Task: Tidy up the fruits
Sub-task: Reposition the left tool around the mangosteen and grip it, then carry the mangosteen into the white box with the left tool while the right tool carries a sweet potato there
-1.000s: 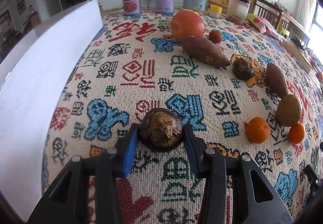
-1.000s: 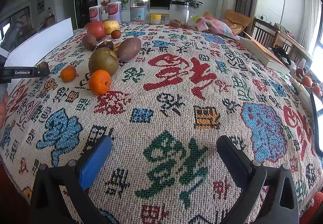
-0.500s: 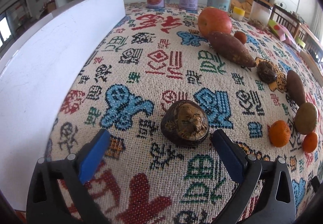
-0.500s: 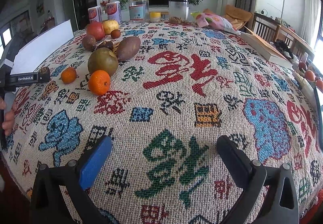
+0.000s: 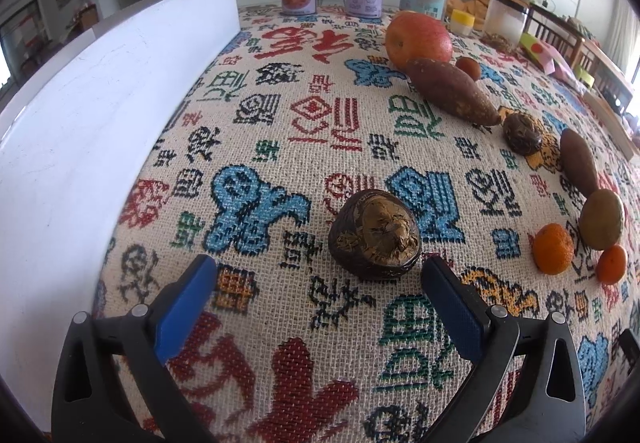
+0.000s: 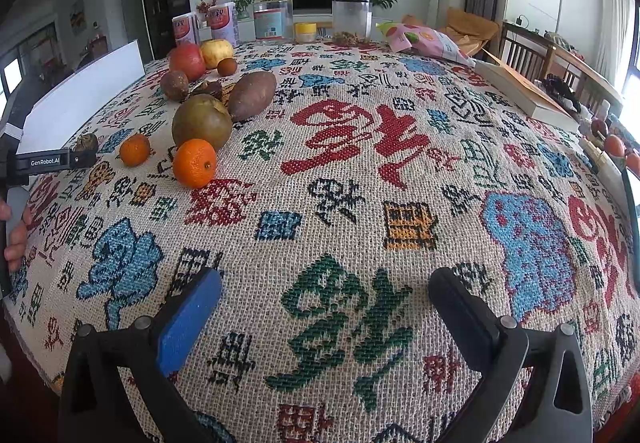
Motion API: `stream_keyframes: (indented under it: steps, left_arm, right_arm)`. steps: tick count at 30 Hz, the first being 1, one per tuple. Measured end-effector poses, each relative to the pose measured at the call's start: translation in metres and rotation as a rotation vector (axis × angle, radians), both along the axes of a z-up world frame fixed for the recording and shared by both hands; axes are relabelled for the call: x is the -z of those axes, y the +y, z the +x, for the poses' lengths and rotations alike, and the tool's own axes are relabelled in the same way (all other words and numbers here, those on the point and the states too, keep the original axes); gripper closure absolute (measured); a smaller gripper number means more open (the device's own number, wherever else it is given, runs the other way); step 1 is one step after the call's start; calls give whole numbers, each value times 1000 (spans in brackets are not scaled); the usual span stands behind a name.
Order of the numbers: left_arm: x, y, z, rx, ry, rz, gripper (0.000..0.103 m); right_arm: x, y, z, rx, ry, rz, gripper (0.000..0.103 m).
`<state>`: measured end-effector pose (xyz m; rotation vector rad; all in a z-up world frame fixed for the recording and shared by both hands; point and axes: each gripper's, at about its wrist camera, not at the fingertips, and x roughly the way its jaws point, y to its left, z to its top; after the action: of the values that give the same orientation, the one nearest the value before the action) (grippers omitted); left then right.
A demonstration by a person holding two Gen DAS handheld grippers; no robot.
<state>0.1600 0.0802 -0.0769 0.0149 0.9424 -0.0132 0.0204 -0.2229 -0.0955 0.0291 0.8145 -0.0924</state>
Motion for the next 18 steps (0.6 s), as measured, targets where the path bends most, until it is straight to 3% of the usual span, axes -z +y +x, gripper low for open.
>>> stream_keyframes:
  steps: [8, 12, 17, 18]
  left_arm:
    - [0, 0, -1, -1, -5, 3, 0]
    - [0, 0, -1, -1, -5, 3, 0]
    - [0, 0, -1, -1, -5, 3, 0]
    - [0, 0, -1, -1, -5, 3, 0]
  right_arm:
    - [0, -2, 3, -1, 39, 4, 0]
    - [-4, -4, 16, -31, 129, 20, 0]
    - [-17, -27, 45, -29, 192, 164, 3]
    - [-23, -32, 55, -22, 194, 192, 9]
